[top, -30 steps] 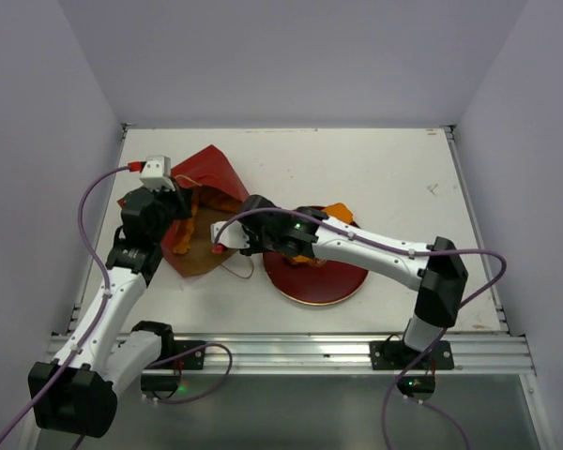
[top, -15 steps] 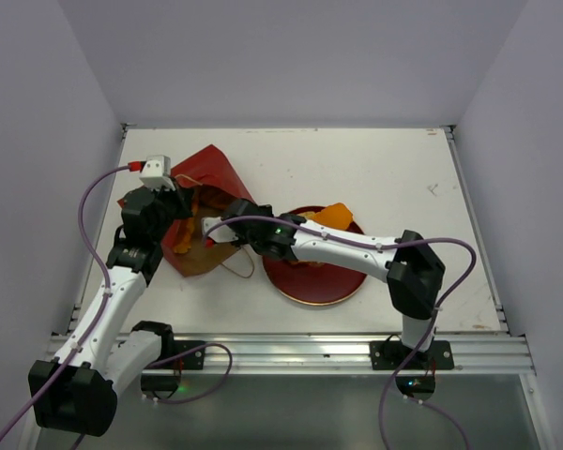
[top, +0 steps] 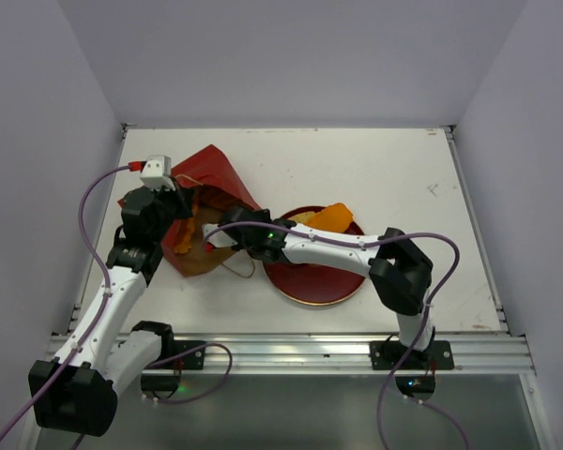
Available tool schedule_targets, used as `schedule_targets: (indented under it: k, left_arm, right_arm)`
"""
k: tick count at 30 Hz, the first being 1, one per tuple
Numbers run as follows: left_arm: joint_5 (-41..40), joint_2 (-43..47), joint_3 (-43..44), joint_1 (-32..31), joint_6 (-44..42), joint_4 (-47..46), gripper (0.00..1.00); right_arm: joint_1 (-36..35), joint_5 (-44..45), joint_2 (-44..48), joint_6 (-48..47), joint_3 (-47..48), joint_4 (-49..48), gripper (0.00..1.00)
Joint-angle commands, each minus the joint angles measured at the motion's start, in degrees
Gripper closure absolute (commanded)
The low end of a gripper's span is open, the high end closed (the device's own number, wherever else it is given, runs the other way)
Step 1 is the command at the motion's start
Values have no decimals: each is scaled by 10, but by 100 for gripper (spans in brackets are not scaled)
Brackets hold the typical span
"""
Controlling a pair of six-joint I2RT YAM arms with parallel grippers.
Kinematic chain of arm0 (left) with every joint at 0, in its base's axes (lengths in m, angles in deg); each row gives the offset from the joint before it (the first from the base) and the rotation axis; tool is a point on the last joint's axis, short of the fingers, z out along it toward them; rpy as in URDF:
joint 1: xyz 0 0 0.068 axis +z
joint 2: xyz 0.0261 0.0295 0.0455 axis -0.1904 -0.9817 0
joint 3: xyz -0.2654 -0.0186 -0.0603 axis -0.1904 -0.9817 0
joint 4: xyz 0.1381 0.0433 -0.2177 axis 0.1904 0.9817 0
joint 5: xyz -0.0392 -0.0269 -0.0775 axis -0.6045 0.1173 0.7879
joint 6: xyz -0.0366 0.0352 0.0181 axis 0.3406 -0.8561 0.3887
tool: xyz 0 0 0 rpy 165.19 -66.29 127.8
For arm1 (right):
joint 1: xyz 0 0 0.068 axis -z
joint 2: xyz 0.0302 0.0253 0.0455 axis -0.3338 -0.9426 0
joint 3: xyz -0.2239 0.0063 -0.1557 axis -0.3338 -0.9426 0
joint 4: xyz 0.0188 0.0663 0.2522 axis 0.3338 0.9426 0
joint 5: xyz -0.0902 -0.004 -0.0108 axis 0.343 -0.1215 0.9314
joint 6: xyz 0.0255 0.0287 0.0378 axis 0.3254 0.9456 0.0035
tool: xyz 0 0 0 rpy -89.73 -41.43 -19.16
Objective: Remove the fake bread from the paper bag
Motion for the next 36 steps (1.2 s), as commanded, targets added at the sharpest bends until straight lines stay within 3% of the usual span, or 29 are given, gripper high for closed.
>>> schedule_targets:
  k: [1, 36]
  left_arm:
    - [12, 4, 17, 5, 8, -32, 100]
    - [19, 8, 15, 11, 11, -34, 100]
  right_arm:
    - [-3, 27, -2, -8, -1, -34, 54]
    - [10, 91, -20, -48, -36, -115, 50]
